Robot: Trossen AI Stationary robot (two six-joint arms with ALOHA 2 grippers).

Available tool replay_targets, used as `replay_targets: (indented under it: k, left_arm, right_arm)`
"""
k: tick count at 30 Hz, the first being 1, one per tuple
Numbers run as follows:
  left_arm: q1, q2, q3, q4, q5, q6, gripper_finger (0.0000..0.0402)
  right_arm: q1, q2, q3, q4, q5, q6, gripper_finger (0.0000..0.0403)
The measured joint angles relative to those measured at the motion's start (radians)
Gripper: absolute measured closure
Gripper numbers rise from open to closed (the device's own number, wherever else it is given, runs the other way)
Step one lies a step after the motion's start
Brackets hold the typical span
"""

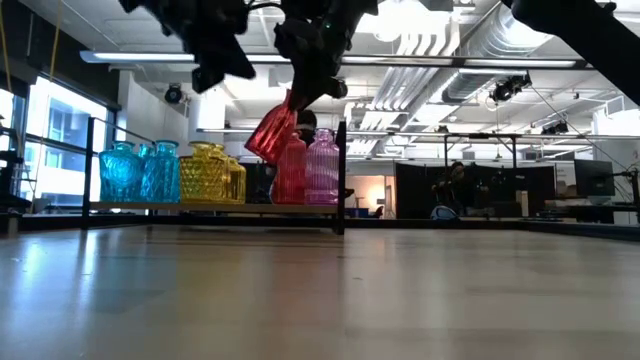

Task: Sort vases onto shelf
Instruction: Put the red vase on the shelf aligned with the other red vase

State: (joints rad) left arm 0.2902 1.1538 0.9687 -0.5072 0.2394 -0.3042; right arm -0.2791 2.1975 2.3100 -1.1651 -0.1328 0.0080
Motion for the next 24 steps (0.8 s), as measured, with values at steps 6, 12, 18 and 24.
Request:
replay_targets:
  k: [6, 12, 18, 24]
  left_arm:
    - [-0.015, 0.106, 0.000, 0.028, -0.080, -0.002, 0.0402]
    - [-0.015, 0.154, 0.000, 0.031, -0.223, 0.024, 0.0402]
    - [-0.015, 0.182, 0.000, 0.042, -0.365, 0.052, 0.0402]
    - [-0.016, 0.229, 0.000, 0.051, -0.367, 0.046, 0.0402]
  right_arm:
    - [-0.008, 0.000, 0.000, 0.002, 0.000, -0.017, 0.0395]
    - [-0.012, 0.000, -0.001, -0.006, -0.001, -0.017, 0.0394]
    - [-0.016, 0.004, -0.001, -0.026, -0.013, -0.015, 0.0394]
    - [-0.019, 0.031, -0.002, -0.028, -0.038, -0.016, 0.0394]
